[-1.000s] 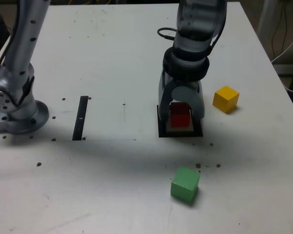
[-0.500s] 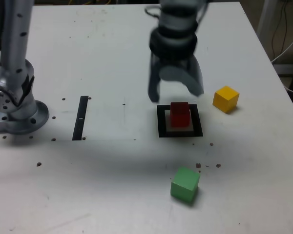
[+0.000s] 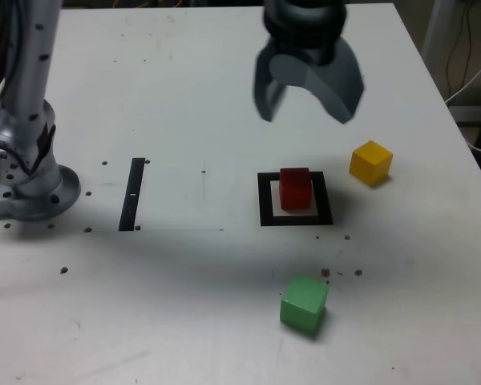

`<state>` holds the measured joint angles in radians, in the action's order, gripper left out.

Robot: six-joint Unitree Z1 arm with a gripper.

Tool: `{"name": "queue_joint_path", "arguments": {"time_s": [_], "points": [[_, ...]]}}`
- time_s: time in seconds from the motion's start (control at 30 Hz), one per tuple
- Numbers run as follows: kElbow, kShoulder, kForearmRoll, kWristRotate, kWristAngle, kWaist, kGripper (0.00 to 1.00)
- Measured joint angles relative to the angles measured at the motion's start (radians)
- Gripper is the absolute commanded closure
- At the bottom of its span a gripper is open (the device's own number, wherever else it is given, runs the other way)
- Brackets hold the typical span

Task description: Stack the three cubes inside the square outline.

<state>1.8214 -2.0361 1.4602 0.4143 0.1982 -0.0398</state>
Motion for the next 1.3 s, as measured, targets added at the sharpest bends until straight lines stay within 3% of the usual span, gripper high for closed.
{"name": "queue_joint_path", "arguments": {"time_s": [0.2,0.4,0.63,1.0,1.3], "points": [[0.187,-0.141,0.051,0.204,0.008,0.014,0.0],[0.279,-0.174,0.001,0.35,-0.001,0.013,0.01],[0.279,-0.221,-0.017,0.372,0.028,0.012,0.04],[0.226,-0.288,-0.092,0.371,0.044,0.017,0.06],[0.209,-0.301,-0.13,0.365,0.047,0.026,0.13]]}}
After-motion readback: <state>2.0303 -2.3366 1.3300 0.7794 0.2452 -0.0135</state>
